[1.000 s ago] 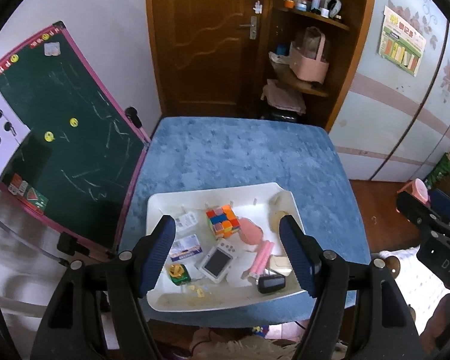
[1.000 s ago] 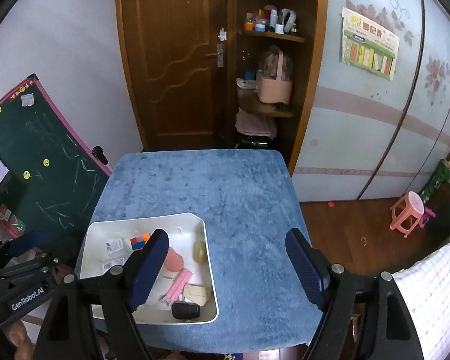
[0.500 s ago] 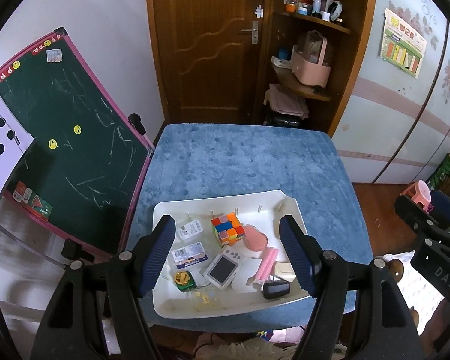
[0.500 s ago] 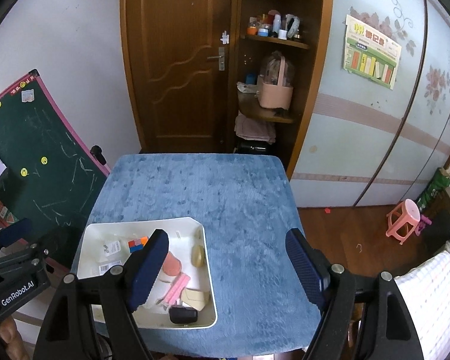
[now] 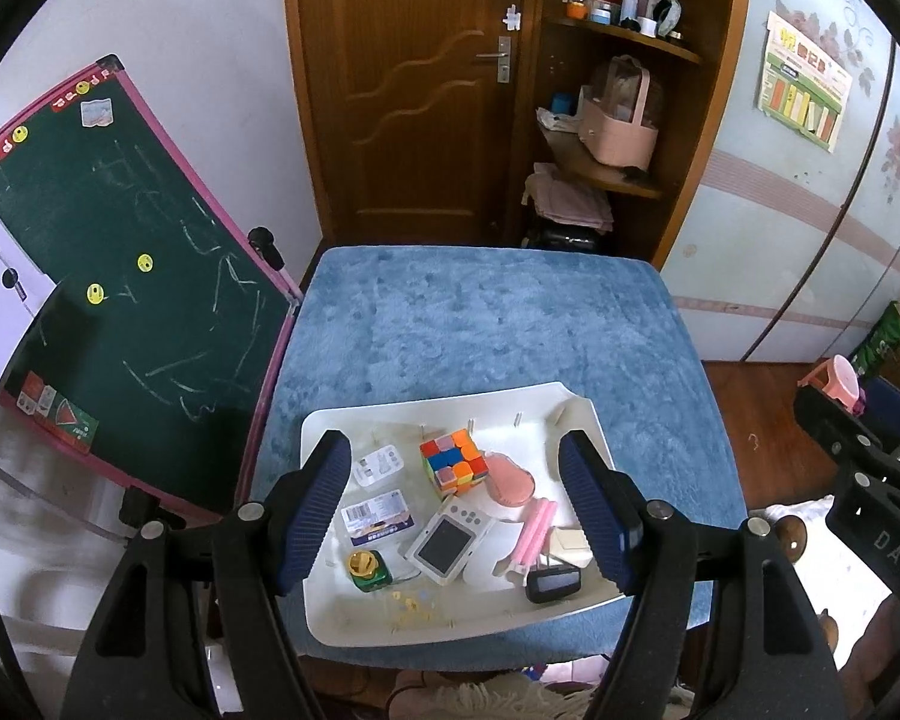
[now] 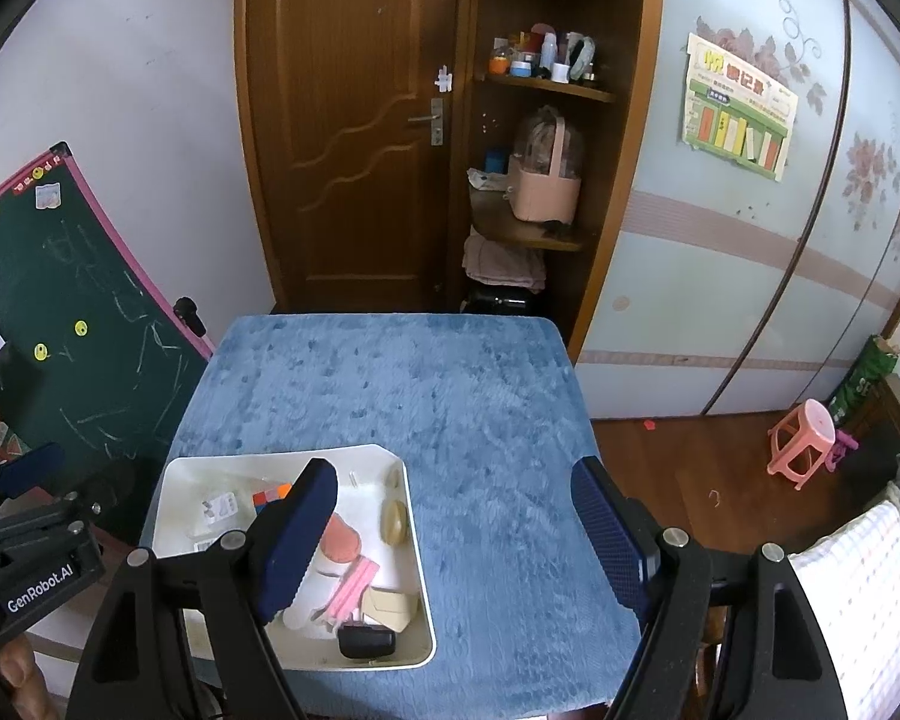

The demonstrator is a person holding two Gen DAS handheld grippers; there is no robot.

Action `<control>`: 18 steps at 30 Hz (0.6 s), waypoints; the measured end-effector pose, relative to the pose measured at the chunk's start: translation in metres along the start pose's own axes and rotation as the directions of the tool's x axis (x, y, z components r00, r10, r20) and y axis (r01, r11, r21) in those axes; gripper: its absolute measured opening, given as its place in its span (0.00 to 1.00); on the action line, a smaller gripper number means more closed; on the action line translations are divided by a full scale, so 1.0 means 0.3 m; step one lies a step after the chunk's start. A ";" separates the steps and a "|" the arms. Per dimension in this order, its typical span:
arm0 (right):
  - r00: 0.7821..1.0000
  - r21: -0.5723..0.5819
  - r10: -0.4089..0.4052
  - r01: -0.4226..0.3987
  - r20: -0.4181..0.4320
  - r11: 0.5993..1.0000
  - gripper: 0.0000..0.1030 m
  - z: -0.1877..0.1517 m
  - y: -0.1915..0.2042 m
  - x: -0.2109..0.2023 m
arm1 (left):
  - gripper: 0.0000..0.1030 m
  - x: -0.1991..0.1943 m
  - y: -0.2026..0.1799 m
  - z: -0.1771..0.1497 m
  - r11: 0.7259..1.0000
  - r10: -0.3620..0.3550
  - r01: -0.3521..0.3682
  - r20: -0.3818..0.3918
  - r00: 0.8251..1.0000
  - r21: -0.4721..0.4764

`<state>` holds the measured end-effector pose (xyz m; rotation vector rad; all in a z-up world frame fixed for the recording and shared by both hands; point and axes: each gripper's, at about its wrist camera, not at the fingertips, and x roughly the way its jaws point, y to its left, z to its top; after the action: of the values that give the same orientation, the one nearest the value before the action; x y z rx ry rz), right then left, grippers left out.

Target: Organize rigid objects

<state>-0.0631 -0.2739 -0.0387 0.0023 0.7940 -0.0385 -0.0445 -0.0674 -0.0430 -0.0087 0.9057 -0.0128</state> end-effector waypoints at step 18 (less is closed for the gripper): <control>1.000 0.036 -0.020 0.020 -0.014 0.999 0.79 -0.001 0.000 0.010 | 0.73 0.023 -0.008 0.010 1.000 -0.008 0.008 -0.016 1.000 0.013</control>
<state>-0.0611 -0.2739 -0.0410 0.0286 0.8066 -0.0715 -0.0380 -0.0698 -0.0466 -0.0001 0.9220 -0.0262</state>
